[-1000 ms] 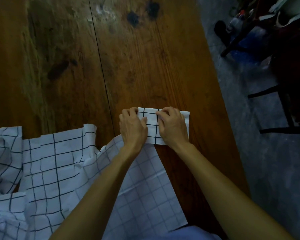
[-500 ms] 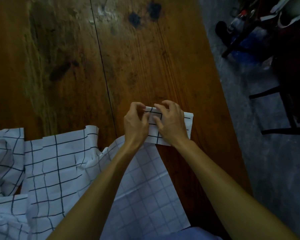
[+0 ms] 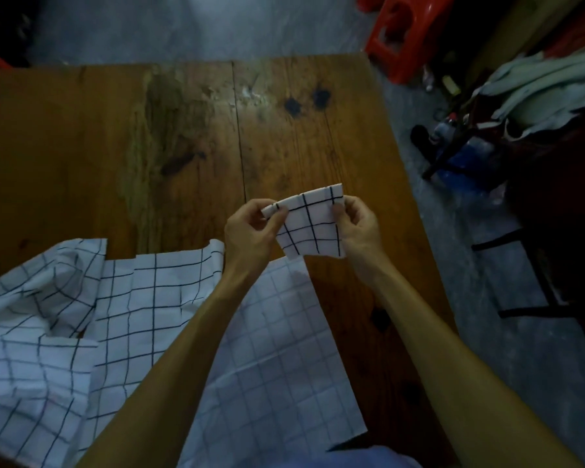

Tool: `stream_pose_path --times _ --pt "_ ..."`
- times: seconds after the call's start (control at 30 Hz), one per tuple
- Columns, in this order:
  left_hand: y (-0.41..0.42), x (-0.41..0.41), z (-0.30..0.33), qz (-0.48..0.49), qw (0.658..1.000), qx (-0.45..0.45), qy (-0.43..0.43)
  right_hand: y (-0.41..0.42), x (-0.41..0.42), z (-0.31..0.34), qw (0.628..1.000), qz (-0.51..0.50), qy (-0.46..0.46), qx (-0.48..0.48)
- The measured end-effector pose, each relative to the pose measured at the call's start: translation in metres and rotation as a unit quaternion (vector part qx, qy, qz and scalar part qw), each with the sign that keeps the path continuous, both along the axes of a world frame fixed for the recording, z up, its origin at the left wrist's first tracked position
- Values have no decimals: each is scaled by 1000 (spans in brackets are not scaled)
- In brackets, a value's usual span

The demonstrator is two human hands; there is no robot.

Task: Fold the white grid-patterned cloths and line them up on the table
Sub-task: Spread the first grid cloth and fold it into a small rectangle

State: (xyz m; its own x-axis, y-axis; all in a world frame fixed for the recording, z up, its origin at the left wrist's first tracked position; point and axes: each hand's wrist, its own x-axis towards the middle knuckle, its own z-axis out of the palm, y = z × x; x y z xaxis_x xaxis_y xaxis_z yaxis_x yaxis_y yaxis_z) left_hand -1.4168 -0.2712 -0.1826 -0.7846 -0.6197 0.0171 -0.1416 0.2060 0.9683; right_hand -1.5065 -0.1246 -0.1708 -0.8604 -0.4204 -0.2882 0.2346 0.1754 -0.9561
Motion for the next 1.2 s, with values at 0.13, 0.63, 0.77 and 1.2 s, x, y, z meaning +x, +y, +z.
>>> stream_pose_path --times 0.13,0.63,0.77,1.2 --pt "-1 20 22 24 999 4 35 1 23 18 1000 5 12 -26" --pt "0 74 95 20 992 -15 122 2 80 73 994 -28 70 -81" --pt "-10 83 96 -20 989 -107 102 10 89 82 991 -33 120 -55" --pt "6 83 123 -158 915 -351 121 19 116 107 929 107 330 130"
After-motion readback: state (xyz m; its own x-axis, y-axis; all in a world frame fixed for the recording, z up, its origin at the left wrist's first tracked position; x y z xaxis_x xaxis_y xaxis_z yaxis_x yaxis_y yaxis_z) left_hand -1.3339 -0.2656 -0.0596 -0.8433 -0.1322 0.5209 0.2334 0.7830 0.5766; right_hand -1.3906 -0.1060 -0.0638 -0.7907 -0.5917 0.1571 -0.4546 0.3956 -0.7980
